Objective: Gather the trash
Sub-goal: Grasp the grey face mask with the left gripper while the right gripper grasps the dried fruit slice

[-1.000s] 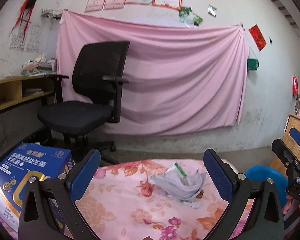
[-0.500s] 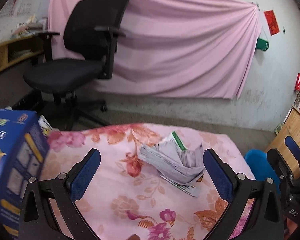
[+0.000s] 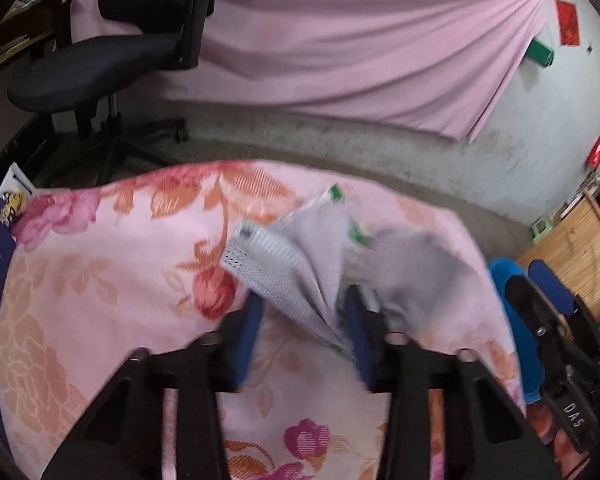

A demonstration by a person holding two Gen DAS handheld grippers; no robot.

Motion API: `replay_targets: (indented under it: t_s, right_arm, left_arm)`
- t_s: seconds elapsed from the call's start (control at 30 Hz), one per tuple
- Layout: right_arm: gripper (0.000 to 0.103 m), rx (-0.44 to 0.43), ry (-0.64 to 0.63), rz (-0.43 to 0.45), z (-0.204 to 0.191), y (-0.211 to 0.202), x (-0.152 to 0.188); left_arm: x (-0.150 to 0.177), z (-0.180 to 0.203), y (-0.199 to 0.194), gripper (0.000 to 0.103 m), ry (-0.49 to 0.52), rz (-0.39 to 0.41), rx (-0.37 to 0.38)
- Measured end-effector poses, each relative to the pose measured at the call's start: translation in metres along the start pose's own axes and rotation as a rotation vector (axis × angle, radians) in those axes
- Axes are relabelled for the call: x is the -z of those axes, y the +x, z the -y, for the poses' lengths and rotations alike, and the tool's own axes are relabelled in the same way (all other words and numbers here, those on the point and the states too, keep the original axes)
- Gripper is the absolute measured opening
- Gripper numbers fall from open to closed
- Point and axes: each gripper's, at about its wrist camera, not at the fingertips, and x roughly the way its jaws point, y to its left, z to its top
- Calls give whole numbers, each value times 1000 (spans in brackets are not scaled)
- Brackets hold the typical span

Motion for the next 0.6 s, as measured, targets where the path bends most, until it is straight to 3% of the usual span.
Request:
replay_targets:
  t_s: [0.2, 0.4, 0.6]
  right_arm:
    - [79, -92, -6, -169, -5, 35, 0]
    - [71, -199, -37, -286, -19, 60, 1]
    - [65, -208, -97, -363, -32, 75, 7]
  left_arm:
    - [6, -7, -6, 7, -10, 16, 16]
    - [13, -15, -31, 5, 50, 53, -21]
    - [21, -20, -42, 5, 57, 52, -32]
